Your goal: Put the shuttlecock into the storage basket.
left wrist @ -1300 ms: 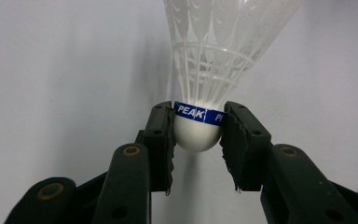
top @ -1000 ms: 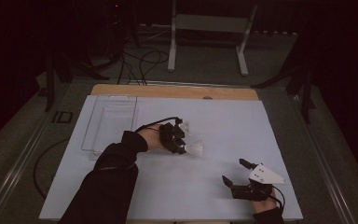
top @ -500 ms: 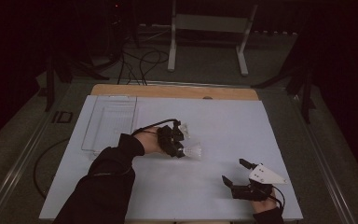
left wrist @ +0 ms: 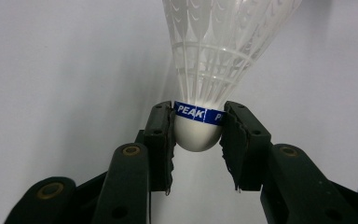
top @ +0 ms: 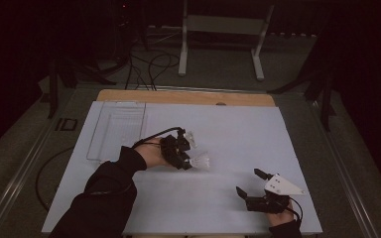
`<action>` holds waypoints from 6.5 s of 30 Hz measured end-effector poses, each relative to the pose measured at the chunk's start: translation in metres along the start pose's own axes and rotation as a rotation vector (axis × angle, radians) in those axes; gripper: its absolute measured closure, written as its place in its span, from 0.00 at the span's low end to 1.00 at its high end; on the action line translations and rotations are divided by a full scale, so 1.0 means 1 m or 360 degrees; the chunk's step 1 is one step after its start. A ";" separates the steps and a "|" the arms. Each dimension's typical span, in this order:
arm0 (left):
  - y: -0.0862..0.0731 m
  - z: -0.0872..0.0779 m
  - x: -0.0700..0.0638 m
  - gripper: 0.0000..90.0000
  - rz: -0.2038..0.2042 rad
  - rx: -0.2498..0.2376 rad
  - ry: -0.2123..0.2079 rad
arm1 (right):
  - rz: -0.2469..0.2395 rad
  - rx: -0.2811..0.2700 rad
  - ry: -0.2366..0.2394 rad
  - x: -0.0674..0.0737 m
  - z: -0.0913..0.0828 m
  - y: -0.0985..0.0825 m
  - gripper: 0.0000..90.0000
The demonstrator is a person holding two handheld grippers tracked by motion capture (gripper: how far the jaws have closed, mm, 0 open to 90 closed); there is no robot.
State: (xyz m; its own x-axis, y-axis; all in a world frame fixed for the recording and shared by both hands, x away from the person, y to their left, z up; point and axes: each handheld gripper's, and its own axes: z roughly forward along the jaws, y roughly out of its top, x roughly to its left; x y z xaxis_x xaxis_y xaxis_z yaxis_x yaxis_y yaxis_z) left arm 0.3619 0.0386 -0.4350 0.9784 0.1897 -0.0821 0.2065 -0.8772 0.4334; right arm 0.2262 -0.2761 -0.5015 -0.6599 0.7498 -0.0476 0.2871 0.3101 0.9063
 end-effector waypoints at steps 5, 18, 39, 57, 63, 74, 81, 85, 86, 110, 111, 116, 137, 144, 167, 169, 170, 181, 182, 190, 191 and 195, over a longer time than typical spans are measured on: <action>-0.004 -0.003 -0.004 0.72 -0.0020 0.0022 -0.0007 | 0.0008 0.0000 0.0003 0.000 0.001 0.000 0.13; -0.006 -0.017 -0.016 0.72 0.0004 0.0014 -0.0018 | -0.0003 0.0001 -0.0001 0.000 0.001 0.000 0.13; -0.013 -0.050 -0.025 0.72 0.0011 -0.0004 -0.0040 | -0.0012 -0.0003 0.0007 0.002 0.001 0.001 0.13; -0.012 -0.081 -0.027 0.72 0.0014 -0.0054 -0.0030 | -0.0013 -0.0005 0.0001 0.003 0.002 0.002 0.13; -0.011 -0.090 -0.026 0.72 0.0010 -0.0079 -0.0019 | -0.0014 -0.0001 0.0003 0.003 0.002 0.002 0.13; -0.017 -0.108 -0.020 0.72 -0.0036 -0.0098 0.0041 | -0.0015 -0.0002 -0.0001 0.003 0.001 0.002 0.13; -0.028 -0.116 -0.014 0.72 -0.0092 -0.0102 0.0079 | -0.0013 -0.0001 0.0000 0.003 0.002 0.002 0.13; -0.035 -0.123 -0.011 0.72 -0.0129 -0.0120 0.0108 | -0.0012 0.0003 0.0001 0.003 0.002 0.001 0.13; -0.037 -0.125 -0.010 0.72 -0.0138 -0.0123 0.0113 | -0.0013 0.0002 0.0002 0.003 0.002 0.001 0.13; -0.082 -0.151 0.004 0.72 -0.0328 -0.0162 0.0228 | -0.0016 0.0007 -0.0003 0.003 0.003 0.002 0.13; -0.084 -0.151 0.004 0.72 -0.0326 -0.0158 0.0233 | -0.0018 0.0006 -0.0005 0.003 0.003 0.001 0.13; -0.095 -0.154 0.008 0.72 -0.0381 -0.0176 0.0249 | -0.0016 0.0006 -0.0006 0.003 0.002 0.002 0.13; -0.136 -0.172 0.014 0.72 -0.0548 -0.0154 0.0383 | -0.0022 0.0014 0.0000 0.004 0.004 0.002 0.13; -0.147 -0.178 0.015 0.72 -0.0604 -0.0160 0.0404 | -0.0018 0.0007 -0.0001 0.003 0.003 0.001 0.13; -0.181 -0.177 0.018 0.72 -0.0841 -0.0163 0.0517 | -0.0015 0.0012 0.0000 0.003 0.003 0.001 0.13; -0.182 -0.176 0.019 0.72 -0.0873 -0.0170 0.0524 | -0.0012 0.0015 0.0000 0.003 0.004 0.001 0.13; -0.183 -0.175 0.019 0.72 -0.0889 -0.0169 0.0530 | -0.0010 0.0016 0.0000 0.003 0.004 0.001 0.13; -0.193 -0.170 0.022 0.72 -0.0990 -0.0162 0.0575 | -0.0021 0.0022 0.0005 0.004 0.005 0.001 0.13; -0.193 -0.168 0.022 0.72 -0.0986 -0.0161 0.0576 | -0.0023 0.0022 0.0005 0.004 0.005 0.001 0.13; -0.200 -0.157 0.027 0.72 -0.0989 -0.0169 0.0573 | -0.0021 0.0023 0.0005 0.004 0.005 0.001 0.13; -0.202 -0.156 0.027 0.72 -0.0994 -0.0163 0.0593 | -0.0021 0.0024 0.0006 0.004 0.005 0.001 0.13; -0.207 -0.152 0.030 0.72 -0.1018 -0.0145 0.0590 | -0.0023 0.0023 0.0007 0.004 0.005 0.001 0.13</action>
State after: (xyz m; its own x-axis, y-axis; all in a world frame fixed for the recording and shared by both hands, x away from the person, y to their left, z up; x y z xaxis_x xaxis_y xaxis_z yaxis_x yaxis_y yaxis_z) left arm 0.3466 0.2930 -0.3903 0.5963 0.8017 -0.0421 0.7172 -0.5085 0.4765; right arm 0.2270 -0.2697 -0.5026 -0.6672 0.7425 -0.0589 0.2872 0.3294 0.8994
